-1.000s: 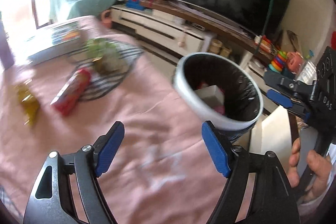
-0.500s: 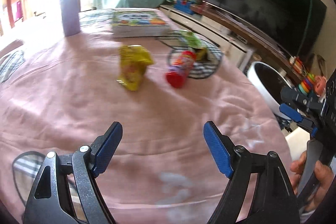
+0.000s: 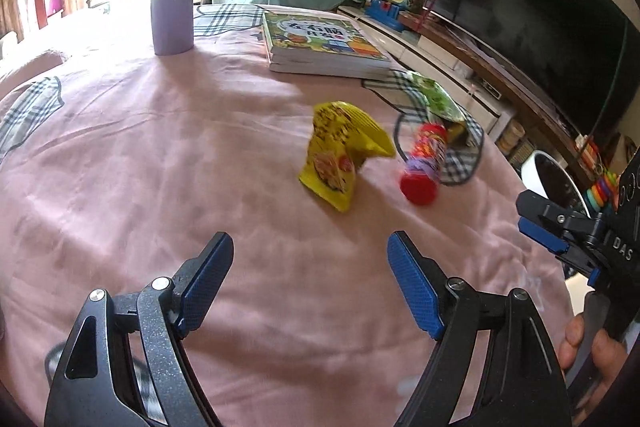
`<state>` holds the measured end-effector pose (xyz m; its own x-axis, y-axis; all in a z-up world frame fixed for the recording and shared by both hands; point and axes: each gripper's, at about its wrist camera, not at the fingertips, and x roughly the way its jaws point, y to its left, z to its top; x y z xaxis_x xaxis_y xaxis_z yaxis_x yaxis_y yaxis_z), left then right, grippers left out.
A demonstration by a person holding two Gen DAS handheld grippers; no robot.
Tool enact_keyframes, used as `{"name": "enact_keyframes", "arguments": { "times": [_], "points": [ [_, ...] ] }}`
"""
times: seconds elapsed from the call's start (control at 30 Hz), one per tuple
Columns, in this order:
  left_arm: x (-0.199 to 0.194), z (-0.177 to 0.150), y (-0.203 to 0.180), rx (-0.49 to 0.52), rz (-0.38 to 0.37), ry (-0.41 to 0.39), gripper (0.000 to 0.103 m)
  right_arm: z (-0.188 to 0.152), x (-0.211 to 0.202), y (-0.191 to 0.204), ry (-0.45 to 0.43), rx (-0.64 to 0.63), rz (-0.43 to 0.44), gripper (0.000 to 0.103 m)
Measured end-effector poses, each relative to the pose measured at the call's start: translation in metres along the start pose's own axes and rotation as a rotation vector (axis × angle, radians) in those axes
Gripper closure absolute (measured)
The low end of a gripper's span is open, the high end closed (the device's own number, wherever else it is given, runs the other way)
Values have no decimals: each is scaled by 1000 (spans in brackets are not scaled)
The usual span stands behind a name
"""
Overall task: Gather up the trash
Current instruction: 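Move both open tools back toward the yellow wrapper and red tube, then grasp the yellow snack wrapper with the left tool while the right tool grasps the red rainbow tube, then carry the yellow wrapper and red tube with both tools over the bin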
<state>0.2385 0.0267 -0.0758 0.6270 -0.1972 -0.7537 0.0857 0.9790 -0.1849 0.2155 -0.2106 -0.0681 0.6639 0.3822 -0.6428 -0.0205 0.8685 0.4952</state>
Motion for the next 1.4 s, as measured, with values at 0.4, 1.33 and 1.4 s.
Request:
{"name": "enact_keyframes", "arguments": {
  "times": [0.4, 1.33, 1.4],
  "points": [
    [50, 35, -4, 38, -70, 54, 85, 25, 45, 11, 31, 90, 36, 44],
    [-1, -20, -9, 37, -181, 82, 94, -3, 37, 22, 112, -151, -124, 69],
    [-2, -25, -11, 33, -165, 87, 94, -2, 44, 23, 124, -158, -114, 66]
  ]
}}
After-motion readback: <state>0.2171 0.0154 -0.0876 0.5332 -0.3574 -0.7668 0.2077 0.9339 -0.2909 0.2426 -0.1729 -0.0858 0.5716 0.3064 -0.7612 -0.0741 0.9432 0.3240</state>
